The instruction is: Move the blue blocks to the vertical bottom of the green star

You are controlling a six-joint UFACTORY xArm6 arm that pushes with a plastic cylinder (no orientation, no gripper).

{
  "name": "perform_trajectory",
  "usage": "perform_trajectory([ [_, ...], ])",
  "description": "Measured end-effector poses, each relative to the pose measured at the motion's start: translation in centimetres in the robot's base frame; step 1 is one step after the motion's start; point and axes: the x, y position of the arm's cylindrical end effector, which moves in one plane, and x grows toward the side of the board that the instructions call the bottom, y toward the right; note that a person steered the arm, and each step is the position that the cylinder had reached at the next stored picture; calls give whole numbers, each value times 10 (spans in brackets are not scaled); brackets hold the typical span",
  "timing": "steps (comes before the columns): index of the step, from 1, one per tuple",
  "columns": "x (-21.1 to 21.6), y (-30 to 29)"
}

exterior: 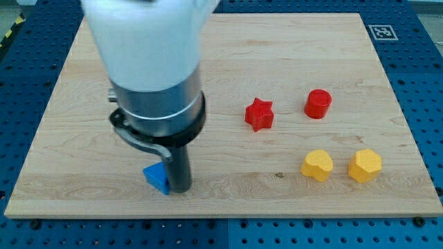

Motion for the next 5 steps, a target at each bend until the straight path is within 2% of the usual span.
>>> perform_trajectory([
  [1, 0, -26],
  [2, 0, -28],
  [3, -1, 33],
  [4, -6, 63],
  [5, -38, 58],
])
